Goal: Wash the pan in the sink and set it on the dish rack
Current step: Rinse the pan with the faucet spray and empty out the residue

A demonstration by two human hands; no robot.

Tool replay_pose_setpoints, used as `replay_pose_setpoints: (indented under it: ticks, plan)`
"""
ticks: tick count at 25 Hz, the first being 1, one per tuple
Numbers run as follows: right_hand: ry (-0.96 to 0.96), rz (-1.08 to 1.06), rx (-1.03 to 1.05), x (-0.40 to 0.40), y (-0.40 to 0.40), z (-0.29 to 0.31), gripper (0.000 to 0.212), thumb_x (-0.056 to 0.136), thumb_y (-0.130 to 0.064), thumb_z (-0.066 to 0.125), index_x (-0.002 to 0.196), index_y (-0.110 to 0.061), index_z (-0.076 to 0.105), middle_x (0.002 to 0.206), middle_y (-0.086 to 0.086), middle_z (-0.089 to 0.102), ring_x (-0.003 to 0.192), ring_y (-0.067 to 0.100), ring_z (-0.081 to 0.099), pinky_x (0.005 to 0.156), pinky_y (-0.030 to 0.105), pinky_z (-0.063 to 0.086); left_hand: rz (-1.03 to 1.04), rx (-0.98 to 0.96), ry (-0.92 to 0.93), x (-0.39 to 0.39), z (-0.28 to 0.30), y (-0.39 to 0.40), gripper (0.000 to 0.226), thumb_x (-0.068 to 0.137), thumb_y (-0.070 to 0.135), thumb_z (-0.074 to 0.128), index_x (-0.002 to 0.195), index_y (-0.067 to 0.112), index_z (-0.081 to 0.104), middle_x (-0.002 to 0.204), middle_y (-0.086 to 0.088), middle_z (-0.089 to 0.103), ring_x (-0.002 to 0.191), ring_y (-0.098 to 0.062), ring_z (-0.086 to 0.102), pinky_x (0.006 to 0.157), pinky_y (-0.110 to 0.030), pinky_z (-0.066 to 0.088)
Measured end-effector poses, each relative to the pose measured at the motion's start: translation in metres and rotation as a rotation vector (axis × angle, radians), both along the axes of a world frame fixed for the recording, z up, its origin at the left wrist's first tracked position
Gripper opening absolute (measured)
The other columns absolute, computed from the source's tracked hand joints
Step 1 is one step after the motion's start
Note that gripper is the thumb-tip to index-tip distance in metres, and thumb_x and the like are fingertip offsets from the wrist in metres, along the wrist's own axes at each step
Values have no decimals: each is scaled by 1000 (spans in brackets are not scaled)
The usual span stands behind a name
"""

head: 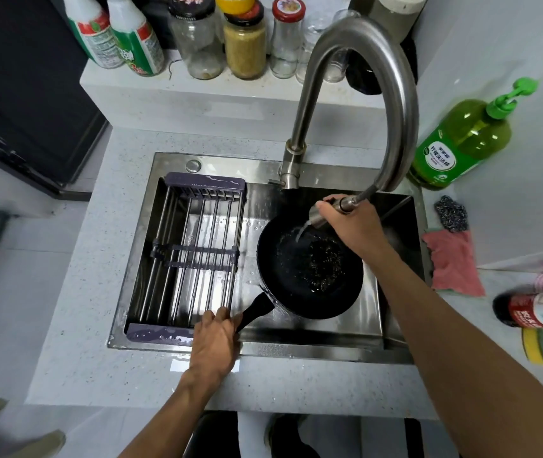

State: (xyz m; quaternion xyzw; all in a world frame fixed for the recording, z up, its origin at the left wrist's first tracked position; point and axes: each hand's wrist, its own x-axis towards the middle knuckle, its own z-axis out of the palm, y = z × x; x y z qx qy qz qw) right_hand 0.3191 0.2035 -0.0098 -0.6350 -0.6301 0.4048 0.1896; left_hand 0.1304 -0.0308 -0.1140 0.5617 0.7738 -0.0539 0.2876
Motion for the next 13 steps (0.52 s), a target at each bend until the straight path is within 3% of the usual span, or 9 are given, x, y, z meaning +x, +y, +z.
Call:
replay_pose_setpoints:
  ticks: [2, 5, 9, 13]
  plan:
    - [46, 35, 6, -8, -4, 0, 13, 85, -42, 67, 83, -31, 74, 76, 1, 74, 80, 19, 70, 83, 41, 56, 5, -3, 3, 0, 0, 1, 50, 89, 28, 61, 136, 36, 48, 121, 2, 50, 111, -18, 40, 100, -33, 39]
    - [57, 3, 10, -12, 6, 2, 20, 86, -40, 67, 86, -22, 74, 82, 6, 74, 84, 22, 68, 85, 40, 54, -7, 3, 0, 0, 2, 1, 52, 90, 27, 61, 139, 37, 45, 120, 3, 50, 110, -18, 41, 99, -32, 39]
    - [-95, 29, 63, 11, 18, 0, 23, 84, -41, 65, 84, -20, 73, 82, 1, 74, 83, 17, 65, 86, 37, 53, -6, 9, 9, 1, 5, 2, 54, 91, 27, 60, 141, 37, 43, 122, 2, 50, 112, -19, 41, 100, -32, 38]
    - [-182, 53, 83, 27, 27, 1, 30, 82, -41, 65, 69, -14, 67, 70, 3, 68, 74, 20, 63, 66, 29, 47, -14, 20, -8, 0, 5, 3, 54, 90, 26, 60, 140, 39, 44, 115, 3, 52, 106, -17, 43, 95, -31, 39]
